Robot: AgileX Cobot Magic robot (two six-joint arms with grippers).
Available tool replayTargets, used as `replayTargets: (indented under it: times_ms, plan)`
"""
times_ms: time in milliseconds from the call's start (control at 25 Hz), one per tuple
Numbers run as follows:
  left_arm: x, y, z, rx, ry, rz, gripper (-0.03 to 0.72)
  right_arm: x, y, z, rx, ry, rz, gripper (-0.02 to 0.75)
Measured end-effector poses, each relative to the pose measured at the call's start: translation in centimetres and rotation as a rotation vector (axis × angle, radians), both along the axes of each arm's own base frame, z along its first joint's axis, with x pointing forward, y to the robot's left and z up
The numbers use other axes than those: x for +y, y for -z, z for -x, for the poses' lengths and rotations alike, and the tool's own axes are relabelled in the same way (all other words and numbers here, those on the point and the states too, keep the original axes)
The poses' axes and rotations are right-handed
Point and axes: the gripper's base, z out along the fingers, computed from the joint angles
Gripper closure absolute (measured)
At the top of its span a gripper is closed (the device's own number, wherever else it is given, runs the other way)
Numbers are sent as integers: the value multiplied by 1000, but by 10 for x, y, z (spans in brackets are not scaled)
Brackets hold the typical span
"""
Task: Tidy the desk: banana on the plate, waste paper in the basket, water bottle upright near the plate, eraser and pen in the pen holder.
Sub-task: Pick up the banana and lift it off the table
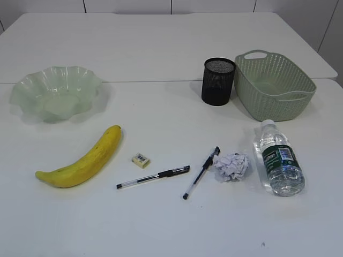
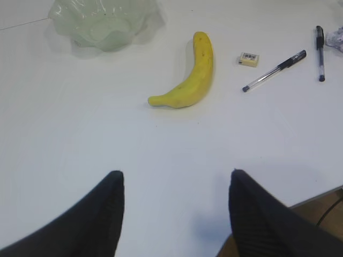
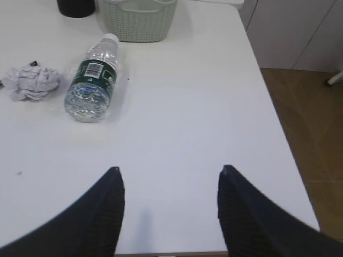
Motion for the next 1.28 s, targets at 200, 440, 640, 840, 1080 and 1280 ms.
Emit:
replayTargets:
  times_ms: [200,440,640,840,1080,1280]
  plan:
    - [0,0,0,0,0,0,260,-3,-1,0,-2,20,32,317]
    - [0,0,0,0,0,0,261,-3,-1,0,-2,22,35,317]
    - [0,0,0,0,0,0,263,-3,-1,0,-2,23,36,317]
    - [0,0,0,0,0,0,263,-3,-1,0,-1,23,37,317]
    - [0,0,0,0,0,0,263,-3,-1,0,-3,20,33,317]
    - [0,0,0,0,0,0,263,-3,-1,0,-4,23,29,317]
